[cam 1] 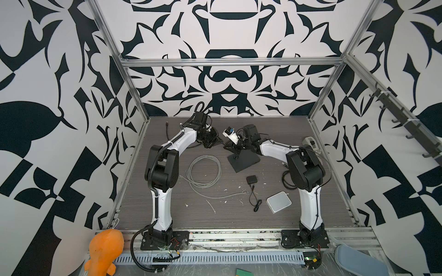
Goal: Insert the plug into the switch port
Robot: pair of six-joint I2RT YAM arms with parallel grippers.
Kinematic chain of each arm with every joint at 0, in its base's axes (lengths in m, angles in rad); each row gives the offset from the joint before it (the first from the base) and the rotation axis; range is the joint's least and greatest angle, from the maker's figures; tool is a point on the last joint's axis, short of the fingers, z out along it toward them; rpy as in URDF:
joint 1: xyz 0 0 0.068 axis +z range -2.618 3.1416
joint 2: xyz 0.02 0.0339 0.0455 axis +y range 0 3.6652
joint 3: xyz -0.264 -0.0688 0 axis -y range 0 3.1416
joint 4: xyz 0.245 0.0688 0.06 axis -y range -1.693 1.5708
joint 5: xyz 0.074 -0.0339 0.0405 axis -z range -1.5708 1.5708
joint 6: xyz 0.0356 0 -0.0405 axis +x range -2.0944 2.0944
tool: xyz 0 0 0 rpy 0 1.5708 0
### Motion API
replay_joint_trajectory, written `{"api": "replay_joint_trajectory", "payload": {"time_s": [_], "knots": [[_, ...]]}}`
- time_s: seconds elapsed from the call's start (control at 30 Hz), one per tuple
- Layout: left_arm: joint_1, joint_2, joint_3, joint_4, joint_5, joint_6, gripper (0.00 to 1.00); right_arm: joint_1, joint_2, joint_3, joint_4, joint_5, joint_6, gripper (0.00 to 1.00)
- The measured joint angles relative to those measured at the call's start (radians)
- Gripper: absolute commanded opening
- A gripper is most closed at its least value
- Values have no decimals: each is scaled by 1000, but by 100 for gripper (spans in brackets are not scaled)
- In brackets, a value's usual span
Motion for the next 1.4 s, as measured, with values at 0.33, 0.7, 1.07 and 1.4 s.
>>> {"api": "replay_joint_trajectory", "payload": {"time_s": [0.33,0.7,1.07,1.4], "knots": [[0,0,0,2,1,-4,6,0,-2,-1,7,-23,7,30],[0,14,0,2,0,-11,6,0,-10,-15,52,-51,22,27],[0,15,0,8,1,-15,9,0,-12,-19,59,-61,24,13],[10,14,2,-2,-85,19,57,-32,-63,-90,61,-12,55,11]]}}
